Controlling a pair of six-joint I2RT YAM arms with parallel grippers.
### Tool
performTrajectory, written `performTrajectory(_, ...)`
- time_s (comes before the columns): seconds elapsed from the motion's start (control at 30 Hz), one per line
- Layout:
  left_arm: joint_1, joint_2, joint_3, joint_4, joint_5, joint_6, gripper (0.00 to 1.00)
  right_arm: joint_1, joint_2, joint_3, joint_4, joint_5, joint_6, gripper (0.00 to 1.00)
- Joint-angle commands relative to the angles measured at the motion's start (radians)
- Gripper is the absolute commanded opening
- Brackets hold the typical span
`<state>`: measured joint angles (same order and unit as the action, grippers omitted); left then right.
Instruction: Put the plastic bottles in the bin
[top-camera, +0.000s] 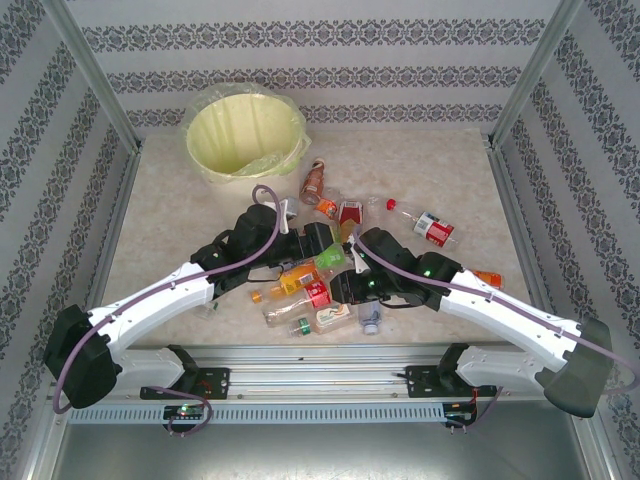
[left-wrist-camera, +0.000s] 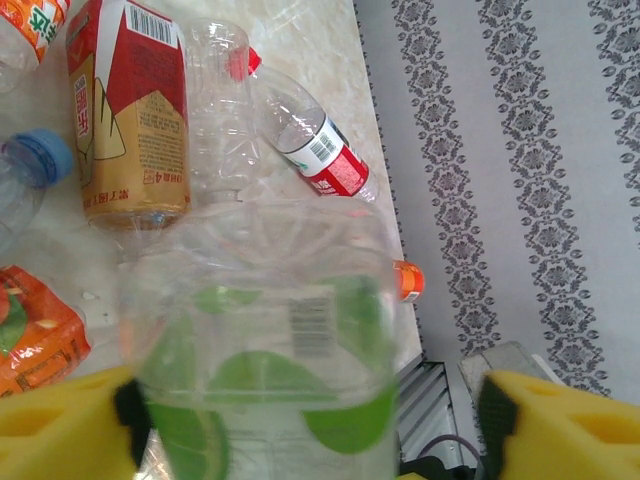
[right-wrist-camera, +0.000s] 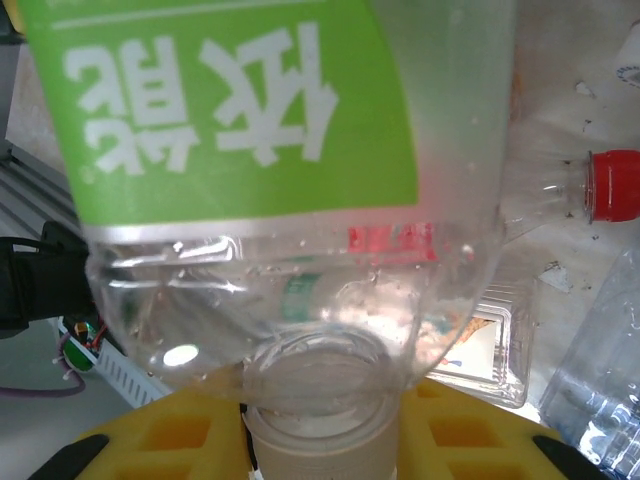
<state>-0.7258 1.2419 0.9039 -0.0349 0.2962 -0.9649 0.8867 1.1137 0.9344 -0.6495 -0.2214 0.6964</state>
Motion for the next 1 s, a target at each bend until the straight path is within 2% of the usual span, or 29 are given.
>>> performTrajectory(0.0, -0.012, 0.004, 0.025, 0.049, -0.008, 0.005, 0.71, 0.01, 0.007, 0.027, 0.013, 0.025, -0.013, 0.32)
performTrajectory(0.27, -0.012, 0.015, 0.028, 0.057, 0.007, 0.009, 0.53, 0.015, -0.001, 0.032, 0.014, 0.031, -0.018, 0.32)
performTrajectory(0.43, -0.012, 0.008, 0.024, 0.082, 0.022, 0.015, 0.51, 0.015, -0.015, 0.032, 0.011, 0.04, -0.013, 0.37)
performTrajectory(0.47, -0.012, 0.006, 0.03, 0.071, 0.021, 0.018, 0.51, 0.015, -0.021, 0.032, 0.011, 0.042, -0.011, 0.44)
performTrajectory(0.53, -0.01, 0.004, 0.047, 0.041, 0.018, 0.027, 0.51, 0.014, -0.038, 0.037, 0.004, 0.048, -0.014, 0.65)
performTrajectory(0.73, 0.006, -0.002, 0.138, -0.076, 0.011, 0.083, 0.51, 0.003, -0.133, 0.067, -0.061, 0.075, -0.045, 0.98)
performTrajectory(0.97, 0.029, 0.041, 0.362, -0.292, 0.035, 0.213, 0.52, -0.045, -0.274, 0.15, -0.078, 0.118, -0.107, 0.98)
